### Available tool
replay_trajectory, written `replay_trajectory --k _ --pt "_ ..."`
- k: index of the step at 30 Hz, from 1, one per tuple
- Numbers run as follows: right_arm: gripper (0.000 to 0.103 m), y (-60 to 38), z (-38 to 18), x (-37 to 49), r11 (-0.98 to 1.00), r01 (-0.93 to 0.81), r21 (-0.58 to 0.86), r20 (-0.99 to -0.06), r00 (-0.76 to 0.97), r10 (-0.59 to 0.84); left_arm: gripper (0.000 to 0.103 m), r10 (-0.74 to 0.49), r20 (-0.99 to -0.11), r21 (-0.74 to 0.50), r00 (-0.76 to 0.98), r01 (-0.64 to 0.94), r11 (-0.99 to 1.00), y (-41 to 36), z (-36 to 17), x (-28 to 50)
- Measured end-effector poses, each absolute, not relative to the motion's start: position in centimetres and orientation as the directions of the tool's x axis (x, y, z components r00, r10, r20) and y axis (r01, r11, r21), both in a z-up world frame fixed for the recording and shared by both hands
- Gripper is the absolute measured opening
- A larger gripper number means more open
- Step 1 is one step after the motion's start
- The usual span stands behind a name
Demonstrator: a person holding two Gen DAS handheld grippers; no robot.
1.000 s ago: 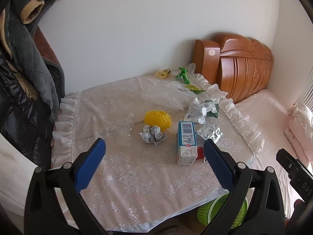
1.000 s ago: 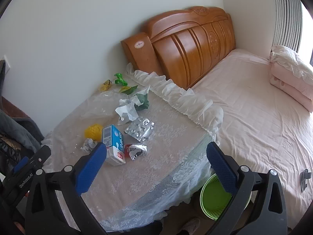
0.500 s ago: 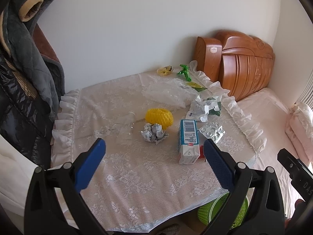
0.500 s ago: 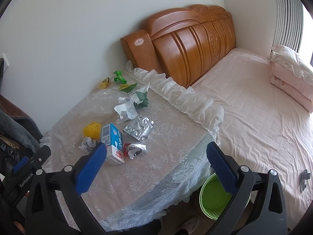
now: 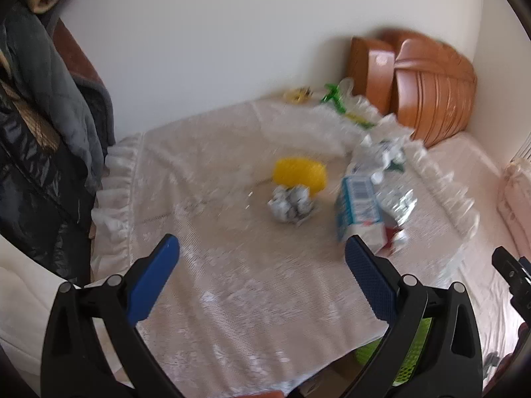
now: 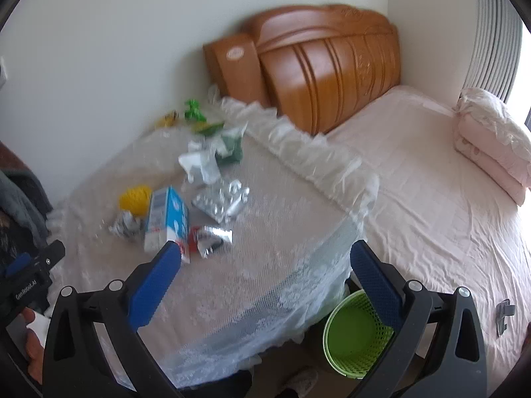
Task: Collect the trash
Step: 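Move both tools toward the trash on the lace table, then grasp the clear plastic bottle with left gripper while right gripper grasps the milk carton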
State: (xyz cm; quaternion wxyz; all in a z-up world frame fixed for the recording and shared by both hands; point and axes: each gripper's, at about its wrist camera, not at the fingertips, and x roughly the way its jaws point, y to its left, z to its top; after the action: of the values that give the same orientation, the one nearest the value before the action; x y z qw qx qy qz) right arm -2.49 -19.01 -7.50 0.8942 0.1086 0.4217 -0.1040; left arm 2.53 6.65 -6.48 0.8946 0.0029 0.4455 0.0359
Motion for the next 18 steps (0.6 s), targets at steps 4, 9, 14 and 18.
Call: replay_trajectory --k 4,9,14,18 --pt "0.101 -18.7 -9.9 -1.8 0.953 0.267 0.145 -0.817 0.575 -0.037 0.095 0.078 -0.817 0.066 0.572 -0.041 0.997 8.2 -8.6 3.0" --pt "0.101 -17.7 -12.1 -0.7 0.957 0.249 0.15 -0.842 0.539 -0.008 0.095 0.085 -0.819 0.072 0.567 -0.045 0.996 9.9 -9.9 3.4" --pt "0.101 -16.1 -12.6 0.5 0.97 0.206 0.132 -0.843 0.538 0.0 0.095 0.073 -0.836 0.052 0.544 -0.053 0.997 11.7 -11.3 4.6" --pt "0.101 -14.6 -12.6 1.5 0.978 0.174 0.115 -0.842 0.539 0.003 0.095 0.071 -0.839 0.06 0.54 -0.037 0.997 13.0 -12.3 6.0"
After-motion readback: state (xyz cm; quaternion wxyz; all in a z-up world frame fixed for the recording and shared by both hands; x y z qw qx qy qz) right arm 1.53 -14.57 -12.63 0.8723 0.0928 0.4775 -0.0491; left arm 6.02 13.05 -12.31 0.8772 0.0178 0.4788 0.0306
